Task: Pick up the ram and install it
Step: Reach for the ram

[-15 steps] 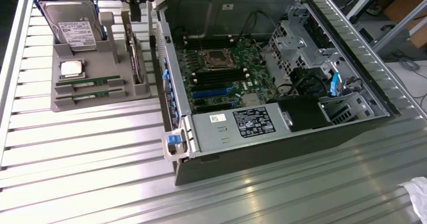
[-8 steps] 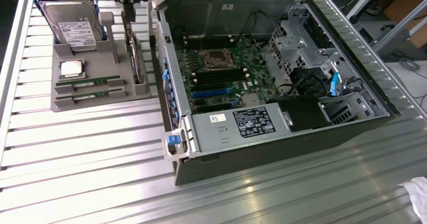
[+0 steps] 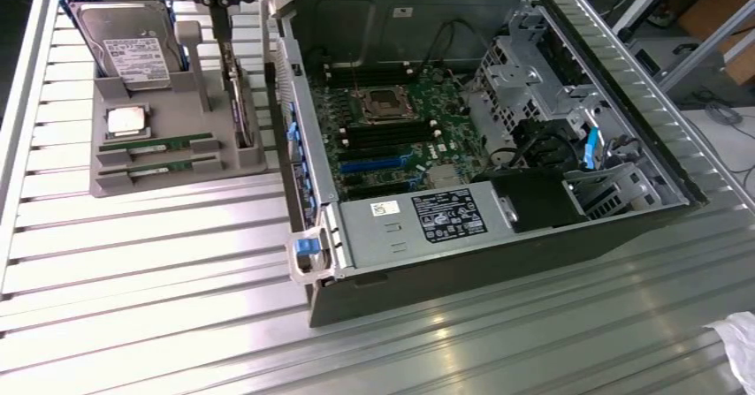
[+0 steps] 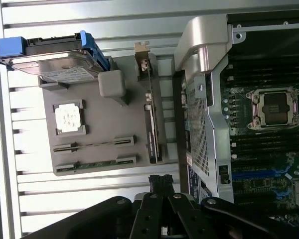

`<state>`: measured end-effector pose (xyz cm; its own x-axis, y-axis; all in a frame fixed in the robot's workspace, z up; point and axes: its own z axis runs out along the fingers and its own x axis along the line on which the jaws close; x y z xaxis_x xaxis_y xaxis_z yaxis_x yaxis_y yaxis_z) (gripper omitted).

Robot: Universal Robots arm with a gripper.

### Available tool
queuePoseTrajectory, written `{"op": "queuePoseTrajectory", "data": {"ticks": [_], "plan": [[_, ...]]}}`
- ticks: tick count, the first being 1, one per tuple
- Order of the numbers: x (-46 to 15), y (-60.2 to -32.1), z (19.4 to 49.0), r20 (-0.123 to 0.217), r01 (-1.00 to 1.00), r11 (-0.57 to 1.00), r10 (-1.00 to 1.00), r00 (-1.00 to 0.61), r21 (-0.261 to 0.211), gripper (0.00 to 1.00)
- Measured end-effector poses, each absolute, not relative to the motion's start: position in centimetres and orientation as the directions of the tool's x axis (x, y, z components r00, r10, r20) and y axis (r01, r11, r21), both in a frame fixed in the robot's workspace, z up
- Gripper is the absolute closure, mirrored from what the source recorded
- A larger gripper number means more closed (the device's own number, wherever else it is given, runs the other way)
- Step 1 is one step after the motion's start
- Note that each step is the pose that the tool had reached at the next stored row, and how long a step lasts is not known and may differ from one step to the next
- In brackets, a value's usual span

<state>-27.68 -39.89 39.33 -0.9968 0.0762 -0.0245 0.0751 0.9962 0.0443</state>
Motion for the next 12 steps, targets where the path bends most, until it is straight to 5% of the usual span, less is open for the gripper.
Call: {"op": "queuePoseTrajectory", "data": {"ticks": [12], "plan": [[-28.48, -39.89, 39.32, -0.024, 0.075, 0.996, 0.076, -0.997, 0.044, 0.89]]}}
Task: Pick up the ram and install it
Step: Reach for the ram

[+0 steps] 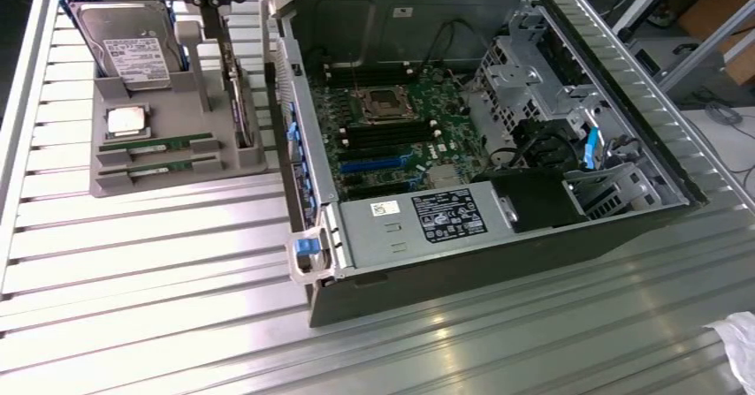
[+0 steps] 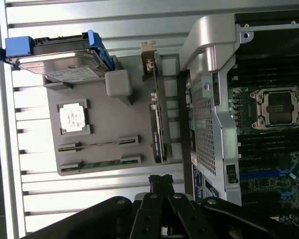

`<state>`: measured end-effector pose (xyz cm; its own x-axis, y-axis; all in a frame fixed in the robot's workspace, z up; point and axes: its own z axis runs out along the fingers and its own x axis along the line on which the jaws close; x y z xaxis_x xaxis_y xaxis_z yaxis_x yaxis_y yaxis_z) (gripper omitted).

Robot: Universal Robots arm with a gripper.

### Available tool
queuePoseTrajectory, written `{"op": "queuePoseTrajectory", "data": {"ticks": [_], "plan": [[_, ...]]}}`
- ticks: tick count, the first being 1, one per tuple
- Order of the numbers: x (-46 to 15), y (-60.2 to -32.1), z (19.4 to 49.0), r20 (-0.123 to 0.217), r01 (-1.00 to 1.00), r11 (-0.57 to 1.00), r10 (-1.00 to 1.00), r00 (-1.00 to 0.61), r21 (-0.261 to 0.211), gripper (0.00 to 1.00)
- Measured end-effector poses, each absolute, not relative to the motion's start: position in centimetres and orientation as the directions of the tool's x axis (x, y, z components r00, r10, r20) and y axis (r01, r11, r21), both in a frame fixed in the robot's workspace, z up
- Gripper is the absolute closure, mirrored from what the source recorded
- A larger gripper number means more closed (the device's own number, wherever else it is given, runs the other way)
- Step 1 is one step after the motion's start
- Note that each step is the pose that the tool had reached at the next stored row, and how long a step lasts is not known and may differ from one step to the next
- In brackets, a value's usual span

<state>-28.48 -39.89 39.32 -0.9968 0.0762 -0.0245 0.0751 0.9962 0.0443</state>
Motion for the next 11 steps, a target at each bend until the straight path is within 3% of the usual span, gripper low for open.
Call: {"op": "queuePoseTrajectory", "data": {"ticks": [11], "plan": [[-29.07, -39.89, 39.32, -0.025, 0.075, 0.996, 0.076, -0.997, 0.044, 0.89]]}}
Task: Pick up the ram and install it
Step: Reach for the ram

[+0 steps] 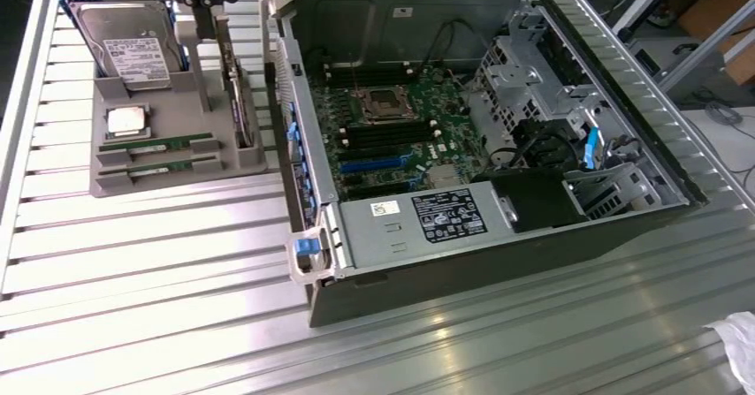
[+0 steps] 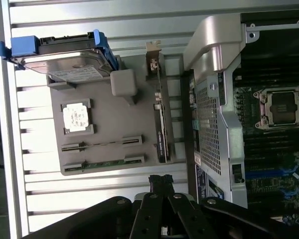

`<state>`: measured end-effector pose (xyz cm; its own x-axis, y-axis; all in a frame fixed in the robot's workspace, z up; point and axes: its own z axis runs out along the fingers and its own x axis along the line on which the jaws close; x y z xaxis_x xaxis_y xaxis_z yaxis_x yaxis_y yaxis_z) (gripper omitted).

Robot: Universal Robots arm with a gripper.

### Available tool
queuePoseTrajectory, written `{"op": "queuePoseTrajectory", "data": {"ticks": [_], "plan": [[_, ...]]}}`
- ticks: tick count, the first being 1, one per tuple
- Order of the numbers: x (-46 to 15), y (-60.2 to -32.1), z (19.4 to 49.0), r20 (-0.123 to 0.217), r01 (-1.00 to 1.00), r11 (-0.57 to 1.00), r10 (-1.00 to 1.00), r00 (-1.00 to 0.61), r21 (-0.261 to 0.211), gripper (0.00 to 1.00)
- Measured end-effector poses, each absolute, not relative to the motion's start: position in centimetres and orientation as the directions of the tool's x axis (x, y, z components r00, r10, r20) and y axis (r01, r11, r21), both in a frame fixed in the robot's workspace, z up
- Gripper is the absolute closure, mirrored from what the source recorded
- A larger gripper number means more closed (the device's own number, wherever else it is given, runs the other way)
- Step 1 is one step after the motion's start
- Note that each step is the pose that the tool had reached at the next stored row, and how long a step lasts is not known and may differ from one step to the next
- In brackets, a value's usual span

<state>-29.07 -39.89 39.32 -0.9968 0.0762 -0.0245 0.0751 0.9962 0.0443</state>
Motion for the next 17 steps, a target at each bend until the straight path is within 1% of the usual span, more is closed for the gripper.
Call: {"op": "queuePoseTrajectory", "data": {"ticks": [17], "plan": [[-32.4, -39.9, 39.3, -0.024, 0.075, 0.996, 0.076, -0.997, 0.044, 0.89]]}}
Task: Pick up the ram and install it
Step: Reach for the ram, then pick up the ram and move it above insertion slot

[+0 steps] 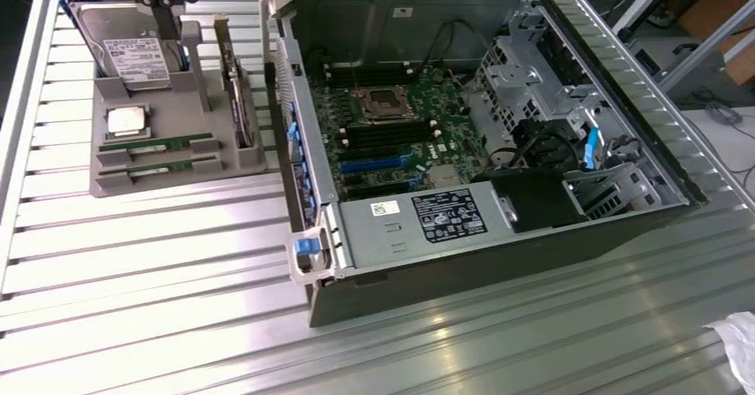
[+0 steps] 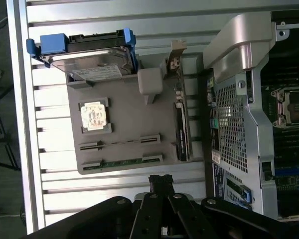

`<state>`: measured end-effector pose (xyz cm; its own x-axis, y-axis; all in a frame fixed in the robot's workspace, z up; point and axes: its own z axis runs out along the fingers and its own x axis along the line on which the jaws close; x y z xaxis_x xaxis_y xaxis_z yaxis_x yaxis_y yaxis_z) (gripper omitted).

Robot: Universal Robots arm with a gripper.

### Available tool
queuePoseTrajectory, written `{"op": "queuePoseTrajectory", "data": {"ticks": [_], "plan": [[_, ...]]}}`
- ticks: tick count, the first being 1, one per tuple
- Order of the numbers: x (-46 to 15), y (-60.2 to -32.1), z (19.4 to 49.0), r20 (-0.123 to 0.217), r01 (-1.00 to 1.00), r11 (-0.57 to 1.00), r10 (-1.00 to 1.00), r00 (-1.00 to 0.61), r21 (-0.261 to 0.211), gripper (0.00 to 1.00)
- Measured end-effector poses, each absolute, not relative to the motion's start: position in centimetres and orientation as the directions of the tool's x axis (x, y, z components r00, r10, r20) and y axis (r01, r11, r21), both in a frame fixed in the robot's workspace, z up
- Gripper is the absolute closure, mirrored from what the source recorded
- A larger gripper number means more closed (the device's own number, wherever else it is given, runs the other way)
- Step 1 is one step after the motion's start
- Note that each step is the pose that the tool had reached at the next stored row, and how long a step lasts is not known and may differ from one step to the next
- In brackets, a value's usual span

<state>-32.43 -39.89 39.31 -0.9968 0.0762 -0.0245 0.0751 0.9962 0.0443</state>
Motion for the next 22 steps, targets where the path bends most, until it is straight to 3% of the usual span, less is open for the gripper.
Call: {"op": "queuePoseTrajectory", "data": {"ticks": [14, 22], "plan": [[-32.51, -39.89, 39.31, -0.025, 0.071, 0.997, 0.072, -0.997, 0.044, 0.89], [-32.51, -39.89, 39.31, -0.024, -0.052, 0.998, -0.051, -0.998, 0.044, 0.89]]}}
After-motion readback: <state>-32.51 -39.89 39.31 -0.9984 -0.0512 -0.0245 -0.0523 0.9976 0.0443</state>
